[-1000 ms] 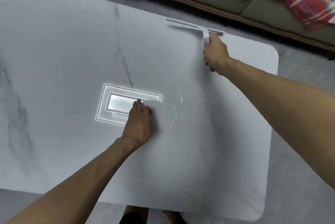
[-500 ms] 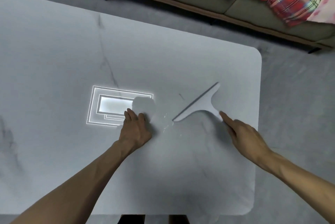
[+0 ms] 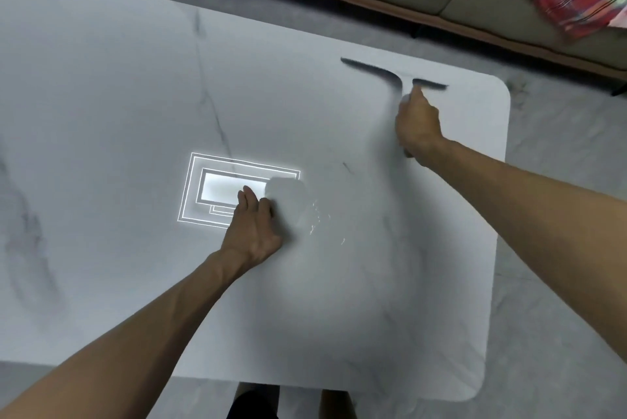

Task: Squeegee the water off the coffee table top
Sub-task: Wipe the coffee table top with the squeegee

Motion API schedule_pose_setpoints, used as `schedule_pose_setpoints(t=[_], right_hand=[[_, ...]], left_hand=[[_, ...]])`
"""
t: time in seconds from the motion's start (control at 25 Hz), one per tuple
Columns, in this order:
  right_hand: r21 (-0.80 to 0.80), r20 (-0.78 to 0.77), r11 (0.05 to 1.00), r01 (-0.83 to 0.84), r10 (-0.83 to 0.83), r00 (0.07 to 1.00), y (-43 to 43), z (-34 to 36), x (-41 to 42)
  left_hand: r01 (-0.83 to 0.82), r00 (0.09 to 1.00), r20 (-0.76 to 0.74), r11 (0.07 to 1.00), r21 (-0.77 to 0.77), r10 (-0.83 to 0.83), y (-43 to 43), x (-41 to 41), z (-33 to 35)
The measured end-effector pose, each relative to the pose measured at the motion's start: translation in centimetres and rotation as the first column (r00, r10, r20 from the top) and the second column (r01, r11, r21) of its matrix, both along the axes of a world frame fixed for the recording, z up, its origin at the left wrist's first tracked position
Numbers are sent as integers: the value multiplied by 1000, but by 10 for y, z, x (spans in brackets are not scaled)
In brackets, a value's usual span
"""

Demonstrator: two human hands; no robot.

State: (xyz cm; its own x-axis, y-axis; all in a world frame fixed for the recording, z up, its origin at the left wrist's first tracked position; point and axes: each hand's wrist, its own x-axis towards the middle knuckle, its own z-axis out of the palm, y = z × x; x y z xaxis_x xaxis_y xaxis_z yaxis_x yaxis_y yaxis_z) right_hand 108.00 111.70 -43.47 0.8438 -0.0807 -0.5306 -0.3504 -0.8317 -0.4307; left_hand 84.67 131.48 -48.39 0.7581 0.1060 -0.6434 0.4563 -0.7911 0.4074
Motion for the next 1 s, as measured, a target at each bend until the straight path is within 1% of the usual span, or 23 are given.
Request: schedule_pose_setpoints(t=[0.08,0.12,0.16,0.2,0.24,0.28,0.32,0.36,0.4,0.44,0.48,0.56,0.6,0.68,0.76,0.84,0.88,0.96,1.0], right_hand=[[-63,34,991,-115,117,992,40,-5,-15],[-71,59,971,-230,234,970,52,-8,-32],[-72,88,936,-344,350,933,57,-8,-53],[-65,104,889,-454,459,882,56,-9,-76],[-55,108,836,-546,548,829,49,-11,-97],[-47,110,790,-611,612,783,35,-13,-116],[-33,99,752,-658,657,747,17,-14,-133],[-20,87,719,-694,693,716,-3,-13,-147],[-14,72,691,-723,722,688,-25,-11,-159],[-27,49,655,-755,755,654,-49,-9,-166],[-47,21,620,-783,784,620,-74,-4,-171],[-104,-21,553,-826,830,558,-123,4,-172],[-149,-44,528,-836,841,539,-145,10,-171],[-260,-66,513,-818,836,545,-181,22,-166],[-334,-56,540,-772,807,588,-199,33,-157],[-334,-37,578,-745,781,623,-187,38,-150],[-306,-19,591,-746,780,626,-170,38,-147],[-220,9,566,-795,816,578,-123,30,-150],[-176,28,523,-834,850,527,-96,25,-157]], left_hand=[[-103,989,111,995,14,100,4,-11,0],[-184,972,151,983,28,178,7,-16,0],[-283,949,154,958,44,274,9,-22,0],[-316,940,164,944,96,298,11,-29,-2],[-368,924,153,925,98,352,12,-38,-2],[-343,934,148,933,114,325,10,-50,-3],[-333,936,150,938,94,318,9,-58,-3],[-351,924,188,934,70,333,6,-64,-3],[-340,927,196,936,86,319,2,-71,-2],[-380,911,200,923,64,361,-2,-74,2],[-384,912,175,922,44,372,-8,-78,4],[-387,909,155,922,-25,386,-21,-82,5],[-421,894,143,905,-60,425,-27,-82,6],[-508,853,97,858,-71,513,-33,-80,9],[-560,820,92,825,-75,565,-35,-80,12],[-608,783,107,790,-77,613,-33,-80,14],[-636,759,114,768,-81,641,-32,-79,17],[-694,707,118,717,-73,697,-26,-76,17],[-717,684,126,694,-61,718,-22,-75,17]])
